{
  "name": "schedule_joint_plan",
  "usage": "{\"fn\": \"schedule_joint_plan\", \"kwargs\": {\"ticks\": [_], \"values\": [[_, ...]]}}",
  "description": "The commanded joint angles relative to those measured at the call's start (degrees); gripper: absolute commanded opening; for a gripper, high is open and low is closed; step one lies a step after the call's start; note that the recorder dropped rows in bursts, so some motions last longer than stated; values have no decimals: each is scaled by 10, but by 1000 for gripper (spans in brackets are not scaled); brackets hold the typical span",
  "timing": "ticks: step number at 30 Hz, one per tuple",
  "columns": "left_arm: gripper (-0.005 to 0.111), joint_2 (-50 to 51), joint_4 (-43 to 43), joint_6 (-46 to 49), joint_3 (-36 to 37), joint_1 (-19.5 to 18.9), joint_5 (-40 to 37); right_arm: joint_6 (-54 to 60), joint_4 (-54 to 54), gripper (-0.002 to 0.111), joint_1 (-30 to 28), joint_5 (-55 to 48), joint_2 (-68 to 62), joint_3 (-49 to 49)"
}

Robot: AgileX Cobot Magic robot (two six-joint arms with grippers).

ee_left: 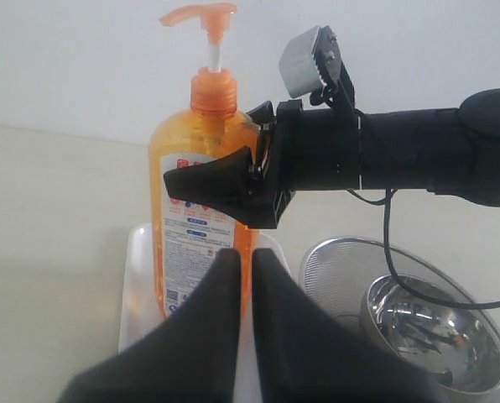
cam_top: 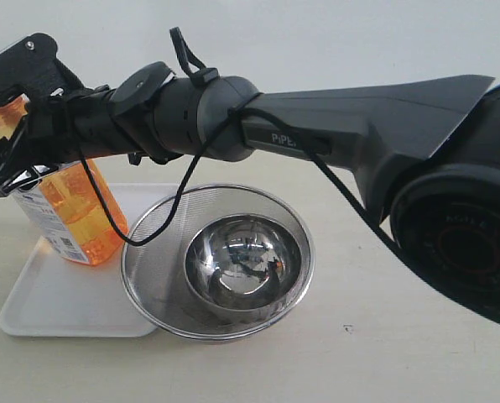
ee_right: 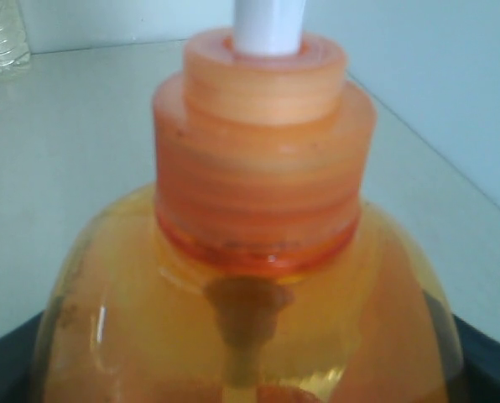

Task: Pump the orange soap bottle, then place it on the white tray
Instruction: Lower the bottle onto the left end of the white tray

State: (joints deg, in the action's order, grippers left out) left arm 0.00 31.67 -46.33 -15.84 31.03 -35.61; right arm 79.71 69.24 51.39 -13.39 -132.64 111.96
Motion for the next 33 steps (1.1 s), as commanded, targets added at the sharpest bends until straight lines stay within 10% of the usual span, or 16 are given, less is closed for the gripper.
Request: {"fn": "schedule_joint_plan", "kwargs": {"ticks": [1, 7, 33], "values": [[5, 0, -3, -4, 2, -1, 9, 1, 6, 40, 1, 16, 16, 14], [5, 0, -3, -4, 2, -1, 9, -19, 6, 63, 1, 30, 16, 14], [5, 0, -3, -4, 2, -1, 9, -47, 6, 71, 1, 31, 17, 14]]}}
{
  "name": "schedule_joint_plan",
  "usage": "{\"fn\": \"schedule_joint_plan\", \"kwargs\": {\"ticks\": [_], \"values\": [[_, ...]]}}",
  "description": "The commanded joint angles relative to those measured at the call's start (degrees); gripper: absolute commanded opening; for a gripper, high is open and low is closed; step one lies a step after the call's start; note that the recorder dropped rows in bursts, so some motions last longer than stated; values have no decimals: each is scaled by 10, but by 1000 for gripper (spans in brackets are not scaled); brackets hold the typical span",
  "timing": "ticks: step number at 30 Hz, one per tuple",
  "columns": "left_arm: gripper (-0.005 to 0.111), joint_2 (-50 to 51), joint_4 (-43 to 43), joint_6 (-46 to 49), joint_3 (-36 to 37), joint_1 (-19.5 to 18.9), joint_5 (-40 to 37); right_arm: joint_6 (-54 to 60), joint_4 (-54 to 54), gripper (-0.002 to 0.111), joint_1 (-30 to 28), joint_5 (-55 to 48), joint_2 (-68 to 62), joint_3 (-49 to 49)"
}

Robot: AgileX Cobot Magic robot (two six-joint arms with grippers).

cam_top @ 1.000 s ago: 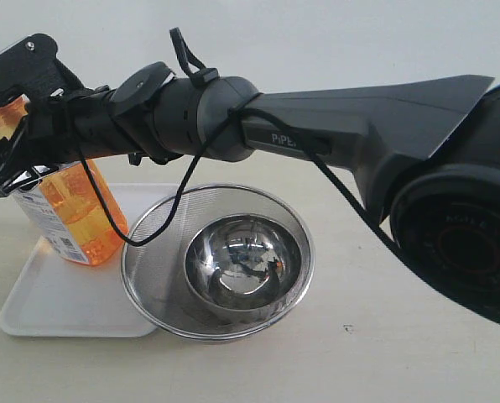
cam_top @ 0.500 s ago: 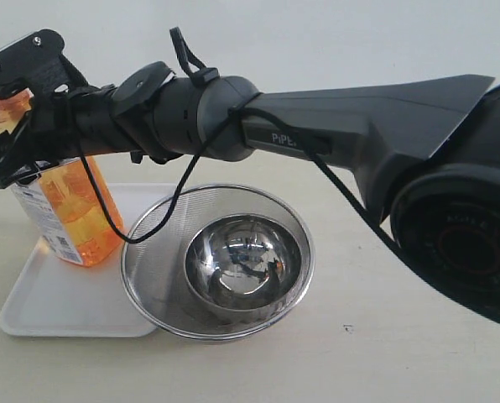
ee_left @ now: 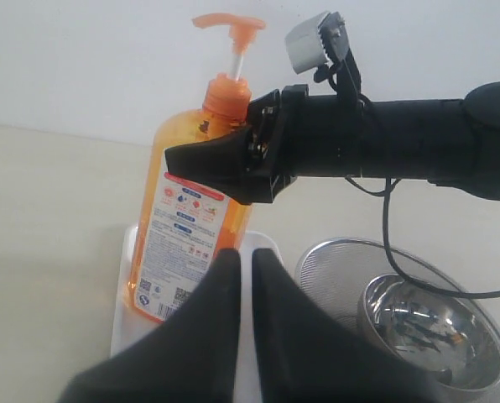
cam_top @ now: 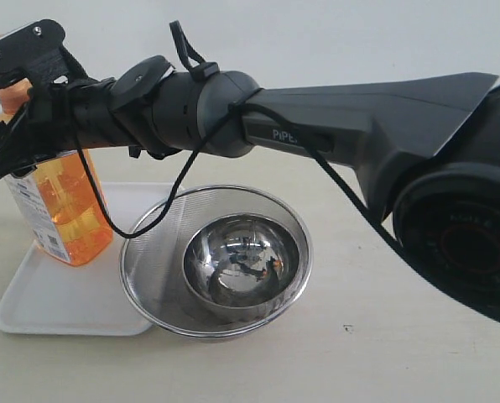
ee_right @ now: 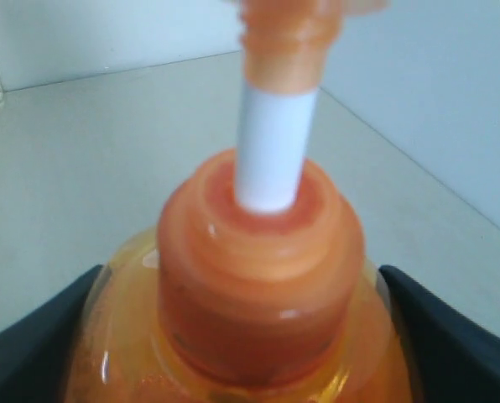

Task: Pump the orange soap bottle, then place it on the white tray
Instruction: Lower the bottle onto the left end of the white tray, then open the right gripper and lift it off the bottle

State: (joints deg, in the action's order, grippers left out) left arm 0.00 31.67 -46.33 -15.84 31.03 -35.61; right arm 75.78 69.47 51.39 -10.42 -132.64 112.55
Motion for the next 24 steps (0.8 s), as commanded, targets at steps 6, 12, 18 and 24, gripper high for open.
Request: {"fn": "schedule_joint_plan", "kwargs": {"ticks": [6, 12, 18, 24], "values": [[5, 0, -2, -4, 2, -1, 9, -13, 2, 71, 1, -5, 23, 8], [5, 0, -2, -4, 2, -1, 9, -36, -13, 71, -5, -9, 28, 8], [5, 0, 1, -4, 2, -1, 9, -46, -21, 71, -12, -19, 39, 8], [5, 0, 3, -4, 2, -1, 9, -65, -45, 71, -12, -36, 40, 8]]}}
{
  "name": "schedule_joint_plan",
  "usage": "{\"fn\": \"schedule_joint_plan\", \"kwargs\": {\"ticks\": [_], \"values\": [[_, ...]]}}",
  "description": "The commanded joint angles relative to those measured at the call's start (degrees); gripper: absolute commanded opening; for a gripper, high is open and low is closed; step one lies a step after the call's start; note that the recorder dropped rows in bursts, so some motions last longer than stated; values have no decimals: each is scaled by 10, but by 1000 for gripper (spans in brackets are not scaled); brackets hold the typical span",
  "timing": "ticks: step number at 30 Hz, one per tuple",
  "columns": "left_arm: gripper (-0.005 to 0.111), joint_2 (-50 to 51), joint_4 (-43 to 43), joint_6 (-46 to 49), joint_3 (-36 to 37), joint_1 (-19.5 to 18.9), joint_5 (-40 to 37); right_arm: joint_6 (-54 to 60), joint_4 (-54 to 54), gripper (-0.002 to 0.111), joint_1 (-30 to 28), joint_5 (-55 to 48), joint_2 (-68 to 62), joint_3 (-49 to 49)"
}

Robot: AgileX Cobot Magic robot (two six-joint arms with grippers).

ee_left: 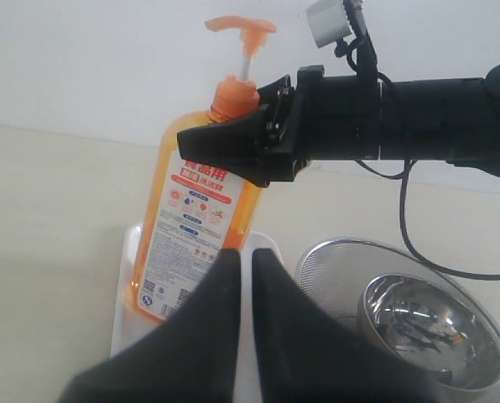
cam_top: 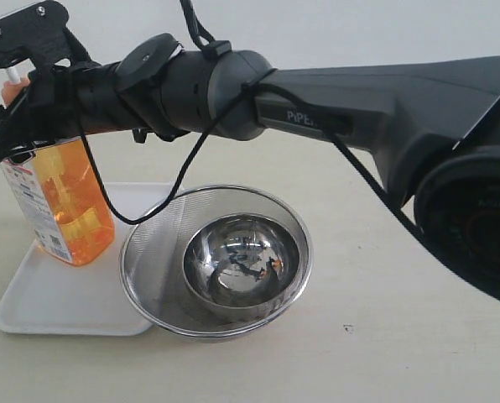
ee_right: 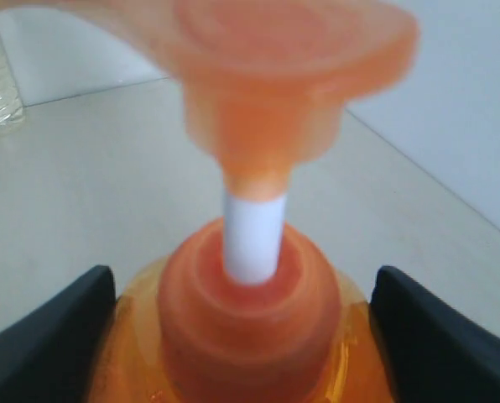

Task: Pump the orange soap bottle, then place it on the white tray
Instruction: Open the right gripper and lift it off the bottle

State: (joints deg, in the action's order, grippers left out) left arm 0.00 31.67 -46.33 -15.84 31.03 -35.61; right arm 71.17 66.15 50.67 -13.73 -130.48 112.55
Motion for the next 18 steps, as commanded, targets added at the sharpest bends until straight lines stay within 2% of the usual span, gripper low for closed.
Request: {"fn": "schedule_joint_plan", "kwargs": {"ticks": [1, 18], "values": [[5, 0, 3, -4, 2, -1, 9, -20, -13, 71, -4, -9, 19, 8], [5, 0, 3, -4, 2, -1, 9, -23, -28, 71, -4, -7, 46, 8]]}}
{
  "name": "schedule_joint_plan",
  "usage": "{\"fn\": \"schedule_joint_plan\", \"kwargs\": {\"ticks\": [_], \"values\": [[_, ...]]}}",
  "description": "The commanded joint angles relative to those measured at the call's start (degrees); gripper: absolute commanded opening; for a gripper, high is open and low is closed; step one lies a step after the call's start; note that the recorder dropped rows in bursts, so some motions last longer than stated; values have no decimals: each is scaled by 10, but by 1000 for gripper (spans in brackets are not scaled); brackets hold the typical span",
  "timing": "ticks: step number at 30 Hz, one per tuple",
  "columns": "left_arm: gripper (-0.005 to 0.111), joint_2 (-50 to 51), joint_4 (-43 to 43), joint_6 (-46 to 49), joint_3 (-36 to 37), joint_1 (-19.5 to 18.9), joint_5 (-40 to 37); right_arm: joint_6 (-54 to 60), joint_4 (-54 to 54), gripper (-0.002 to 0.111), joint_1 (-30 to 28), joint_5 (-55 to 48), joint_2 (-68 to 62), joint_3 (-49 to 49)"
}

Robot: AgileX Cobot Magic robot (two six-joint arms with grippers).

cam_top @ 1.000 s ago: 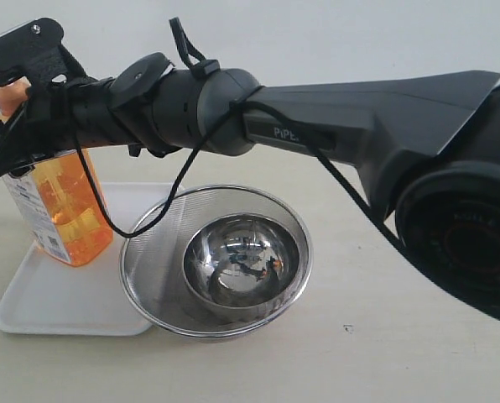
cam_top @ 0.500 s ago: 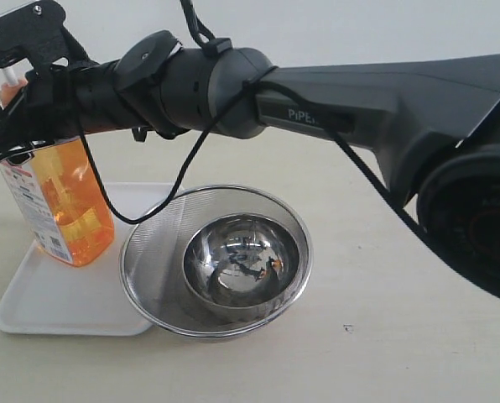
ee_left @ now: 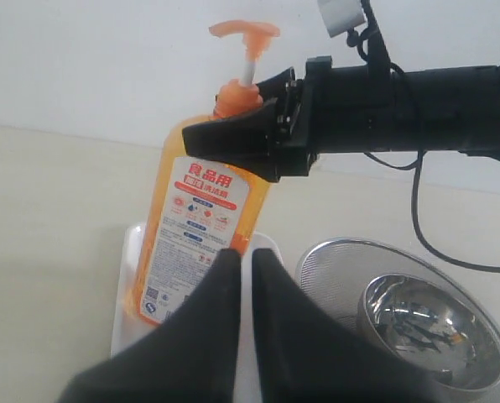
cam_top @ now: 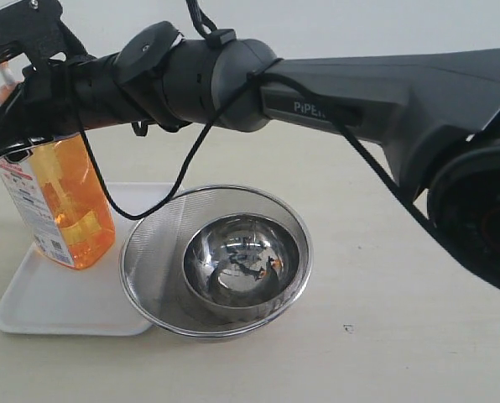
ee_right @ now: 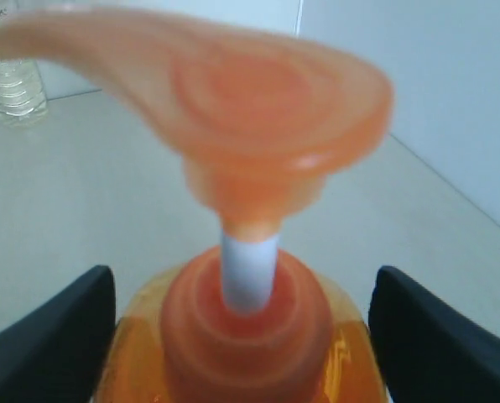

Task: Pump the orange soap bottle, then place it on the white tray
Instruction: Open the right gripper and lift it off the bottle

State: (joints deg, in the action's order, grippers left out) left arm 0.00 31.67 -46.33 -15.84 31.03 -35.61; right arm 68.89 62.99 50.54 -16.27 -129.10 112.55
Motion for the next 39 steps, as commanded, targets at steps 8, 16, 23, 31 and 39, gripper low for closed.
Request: {"fn": "schedule_joint_plan", "kwargs": {"ticks": [8, 16, 23, 31, 39], "values": [[5, 0, 3, -4, 2, -1, 9, -1, -9, 71, -3, 19, 45, 8], [5, 0, 3, -4, 2, -1, 9, -31, -19, 71, -3, -7, 45, 8], [5, 0, 5, -4, 2, -1, 9, -48, -40, 71, -3, -41, 45, 8], [5, 0, 5, -4, 2, -1, 9, -118, -118, 72, -3, -61, 53, 8], [5, 0, 5, -4, 2, -1, 9, -186, -210, 72, -3, -72, 106, 8]]}}
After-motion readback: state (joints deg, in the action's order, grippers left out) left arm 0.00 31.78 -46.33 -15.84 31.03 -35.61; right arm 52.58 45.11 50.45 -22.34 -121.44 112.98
